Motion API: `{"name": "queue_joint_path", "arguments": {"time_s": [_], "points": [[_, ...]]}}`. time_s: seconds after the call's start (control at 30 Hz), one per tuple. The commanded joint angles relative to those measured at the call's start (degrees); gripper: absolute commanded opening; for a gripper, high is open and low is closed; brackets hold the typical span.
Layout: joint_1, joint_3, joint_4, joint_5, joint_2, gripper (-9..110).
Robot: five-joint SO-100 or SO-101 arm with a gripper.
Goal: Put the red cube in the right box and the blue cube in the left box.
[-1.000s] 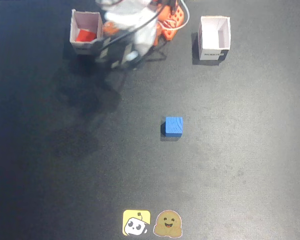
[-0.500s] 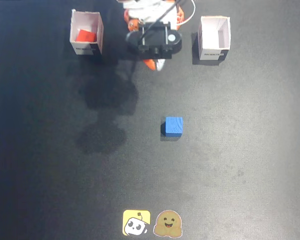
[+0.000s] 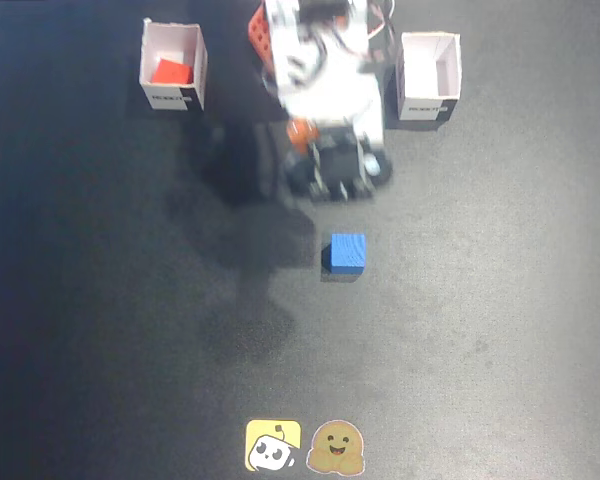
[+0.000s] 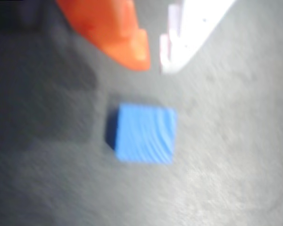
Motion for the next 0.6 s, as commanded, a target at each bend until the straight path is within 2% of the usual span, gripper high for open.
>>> {"name": "queue_joint_path", "arguments": {"time_s": [0.0, 0.13, 0.23, 0.57], "points": [[-0.8, -0.4, -5.2, 1.8, -5.2, 1], [-1.2, -3.9, -7.5, 2.7, -14.4, 7], [-1.3, -5.7, -7.5, 3.8, -18.5, 8], [-3.3, -6.2, -9.5, 6.3, -21.5, 17]]}}
